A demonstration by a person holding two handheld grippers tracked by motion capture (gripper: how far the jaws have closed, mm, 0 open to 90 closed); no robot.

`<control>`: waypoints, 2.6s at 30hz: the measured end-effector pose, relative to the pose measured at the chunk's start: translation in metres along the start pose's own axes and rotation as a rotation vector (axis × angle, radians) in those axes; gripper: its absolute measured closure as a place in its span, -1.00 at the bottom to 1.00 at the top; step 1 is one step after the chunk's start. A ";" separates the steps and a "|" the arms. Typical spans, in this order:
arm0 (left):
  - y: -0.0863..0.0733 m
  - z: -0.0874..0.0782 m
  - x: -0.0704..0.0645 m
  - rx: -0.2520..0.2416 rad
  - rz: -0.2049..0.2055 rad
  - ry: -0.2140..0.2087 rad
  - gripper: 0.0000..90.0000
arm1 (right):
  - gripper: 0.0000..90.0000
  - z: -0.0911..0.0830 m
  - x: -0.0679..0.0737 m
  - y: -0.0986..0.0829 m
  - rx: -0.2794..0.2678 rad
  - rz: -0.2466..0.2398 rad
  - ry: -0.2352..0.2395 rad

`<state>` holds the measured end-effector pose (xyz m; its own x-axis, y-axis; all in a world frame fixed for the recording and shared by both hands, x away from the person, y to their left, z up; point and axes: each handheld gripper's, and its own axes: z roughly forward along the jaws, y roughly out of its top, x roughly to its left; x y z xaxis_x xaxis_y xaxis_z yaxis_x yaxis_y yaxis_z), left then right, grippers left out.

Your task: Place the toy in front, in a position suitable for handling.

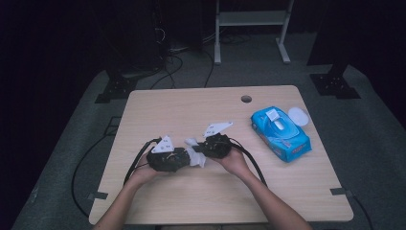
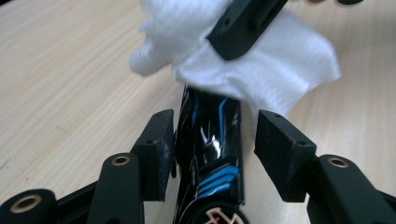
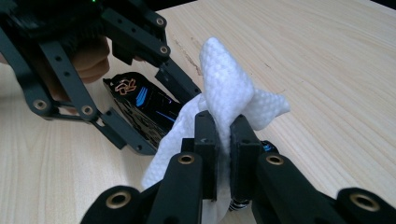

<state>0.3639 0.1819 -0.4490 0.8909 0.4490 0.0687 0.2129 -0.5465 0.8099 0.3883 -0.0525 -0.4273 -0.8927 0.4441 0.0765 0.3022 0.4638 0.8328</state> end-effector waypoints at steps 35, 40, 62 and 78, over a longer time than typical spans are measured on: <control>0.010 0.022 0.001 0.068 0.023 -0.061 0.25 | 0.85 -0.013 0.000 -0.006 0.002 -0.025 -0.017; 0.011 0.024 -0.003 0.065 0.032 -0.083 0.25 | 0.85 -0.025 -0.007 -0.016 0.001 -0.021 -0.031; 0.026 0.037 -0.014 0.104 0.074 -0.123 0.25 | 0.85 -0.056 -0.022 -0.056 -0.031 0.086 -0.058; 0.049 0.064 -0.019 0.295 0.124 -0.120 0.23 | 0.85 -0.055 -0.031 -0.069 -0.027 0.163 -0.034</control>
<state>0.3834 0.1016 -0.4477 0.9544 0.2893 0.0729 0.1913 -0.7808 0.5948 0.3771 -0.1403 -0.4567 -0.8205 0.5377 0.1941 0.4328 0.3625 0.8254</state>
